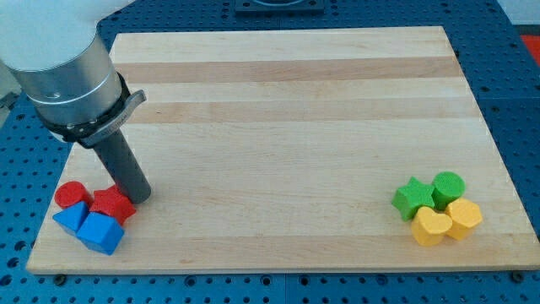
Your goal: Move the green circle to the center of the board
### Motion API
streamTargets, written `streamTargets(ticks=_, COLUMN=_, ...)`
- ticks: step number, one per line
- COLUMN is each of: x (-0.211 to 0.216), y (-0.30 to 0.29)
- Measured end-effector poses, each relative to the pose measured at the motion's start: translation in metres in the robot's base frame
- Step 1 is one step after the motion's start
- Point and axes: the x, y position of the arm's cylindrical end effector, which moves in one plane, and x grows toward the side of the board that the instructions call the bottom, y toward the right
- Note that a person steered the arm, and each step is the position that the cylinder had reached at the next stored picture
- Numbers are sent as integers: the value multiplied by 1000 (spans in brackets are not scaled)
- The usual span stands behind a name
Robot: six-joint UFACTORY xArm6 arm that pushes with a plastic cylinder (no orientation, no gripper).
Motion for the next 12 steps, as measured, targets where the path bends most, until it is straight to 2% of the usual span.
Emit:
streamTargets(ticks=2, x=-43, y=5)
streamTargets(ticks=3, x=-55, y=41)
streamTargets(ticks=4, x=-66, y=108)
streamTargets(ticks=6, x=-79, y=315)
streamTargets(ticks=7, x=-77, y=413)
streamTargets(ticks=8, x=-51, y=471)
streamTargets(ticks=9, x=-10, y=475)
streamTargets(ticks=12, x=5, y=463)
